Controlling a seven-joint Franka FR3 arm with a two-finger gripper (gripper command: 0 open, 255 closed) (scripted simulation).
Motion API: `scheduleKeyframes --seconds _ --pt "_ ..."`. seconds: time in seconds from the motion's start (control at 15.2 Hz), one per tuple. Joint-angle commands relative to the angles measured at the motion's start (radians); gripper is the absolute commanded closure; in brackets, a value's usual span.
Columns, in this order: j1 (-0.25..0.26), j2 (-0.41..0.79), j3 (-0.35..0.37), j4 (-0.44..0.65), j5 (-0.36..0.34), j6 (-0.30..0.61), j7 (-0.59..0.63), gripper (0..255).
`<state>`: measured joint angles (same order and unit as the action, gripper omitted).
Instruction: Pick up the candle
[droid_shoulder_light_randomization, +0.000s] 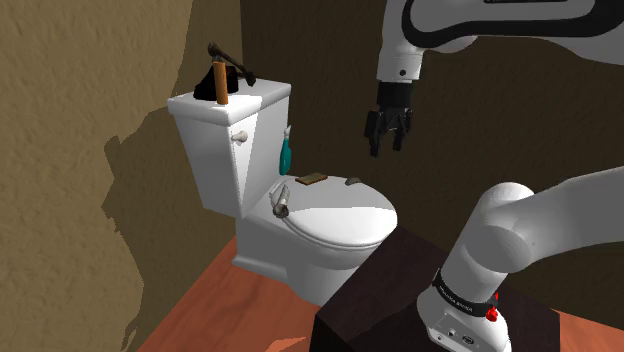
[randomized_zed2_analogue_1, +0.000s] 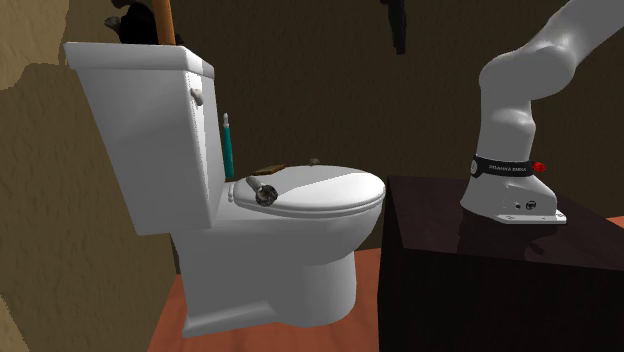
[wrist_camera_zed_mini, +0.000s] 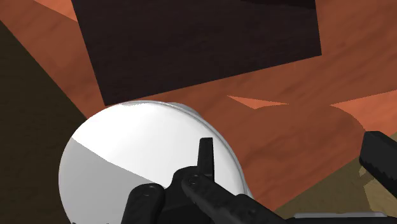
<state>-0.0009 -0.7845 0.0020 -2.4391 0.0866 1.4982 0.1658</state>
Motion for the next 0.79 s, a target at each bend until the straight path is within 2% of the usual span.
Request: scheduleKeyframes --seconds 0.0,0.73 --pt "0.000 0.000 0.000 0.000 0.000 0.000 0.000 0" --pt "-0.024 0.358 -0.002 0.015 0.026 0.370 0.029 0"
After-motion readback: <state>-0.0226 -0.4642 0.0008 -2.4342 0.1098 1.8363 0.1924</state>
